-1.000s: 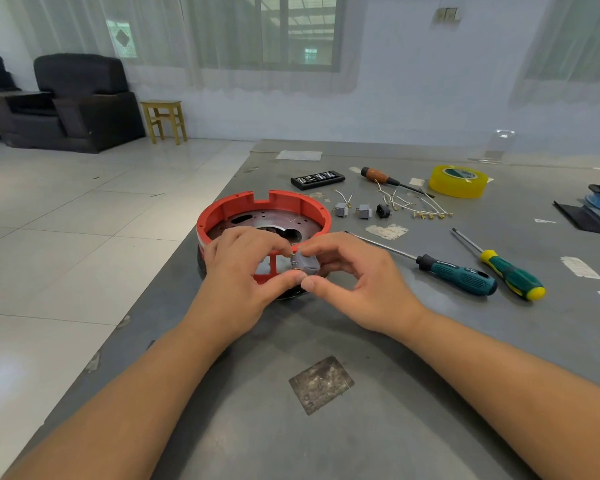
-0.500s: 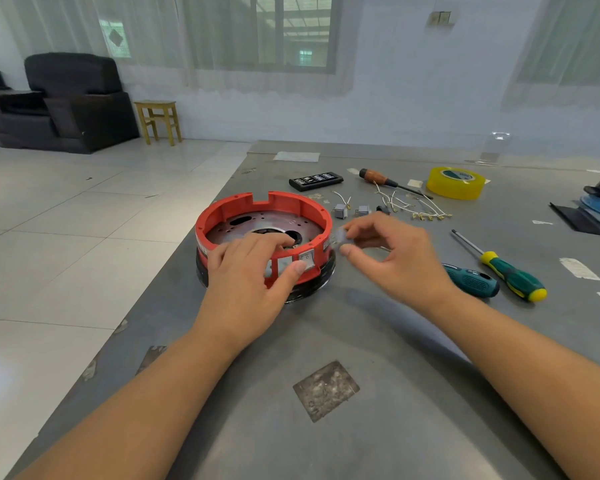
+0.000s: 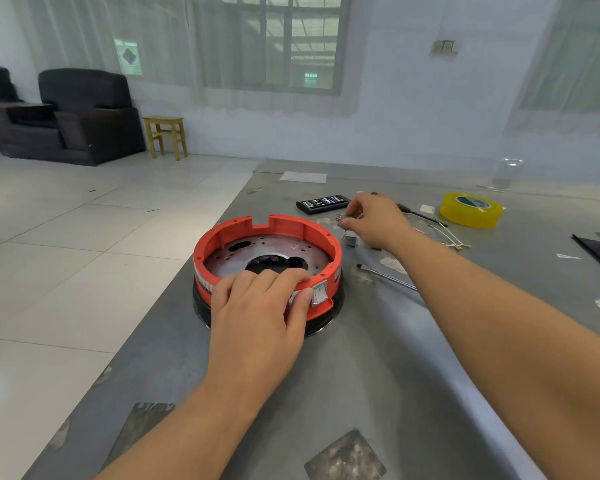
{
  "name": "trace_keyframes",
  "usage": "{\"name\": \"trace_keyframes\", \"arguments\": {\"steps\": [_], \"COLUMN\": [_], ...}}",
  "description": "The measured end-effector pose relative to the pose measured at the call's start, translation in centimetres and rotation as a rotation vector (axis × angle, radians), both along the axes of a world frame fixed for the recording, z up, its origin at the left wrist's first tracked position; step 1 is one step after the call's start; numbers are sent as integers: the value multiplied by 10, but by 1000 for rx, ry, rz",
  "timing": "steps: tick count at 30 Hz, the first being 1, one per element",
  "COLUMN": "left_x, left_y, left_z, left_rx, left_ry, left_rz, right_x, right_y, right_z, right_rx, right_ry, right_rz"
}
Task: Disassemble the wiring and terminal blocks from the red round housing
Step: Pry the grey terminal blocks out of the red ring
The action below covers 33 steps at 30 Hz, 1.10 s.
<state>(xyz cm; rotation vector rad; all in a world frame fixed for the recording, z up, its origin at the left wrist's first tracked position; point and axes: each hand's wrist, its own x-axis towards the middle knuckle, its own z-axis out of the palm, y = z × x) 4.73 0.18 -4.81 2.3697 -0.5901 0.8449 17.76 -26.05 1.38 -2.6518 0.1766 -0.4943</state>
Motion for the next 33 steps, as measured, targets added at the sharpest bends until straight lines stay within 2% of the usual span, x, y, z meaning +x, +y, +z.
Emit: {"name": "trace_keyframes", "arguments": {"steps": [7, 13, 27, 30, 33], "left_x": [6, 4, 6, 7, 8], "left_y": [0, -1, -3, -2, -2], "left_z": [-4, -2, -4, -6, -6], "left_rx": [-37, -43, -47, -32, -12], "left_ry": [-9, 5, -6, -12, -6], "left_rz": [-10, -4, -4, 5, 7], "right_x": [47, 45, 21, 9, -18], "right_y": [17, 6, -6, -3, 10], "right_z": [-21, -18, -6, -3, -8], "right_rx": [-177, -264, -315, -257, -82], "right_ry": [180, 217, 300, 213, -87], "right_rz": [67, 64, 48, 23, 60]}}
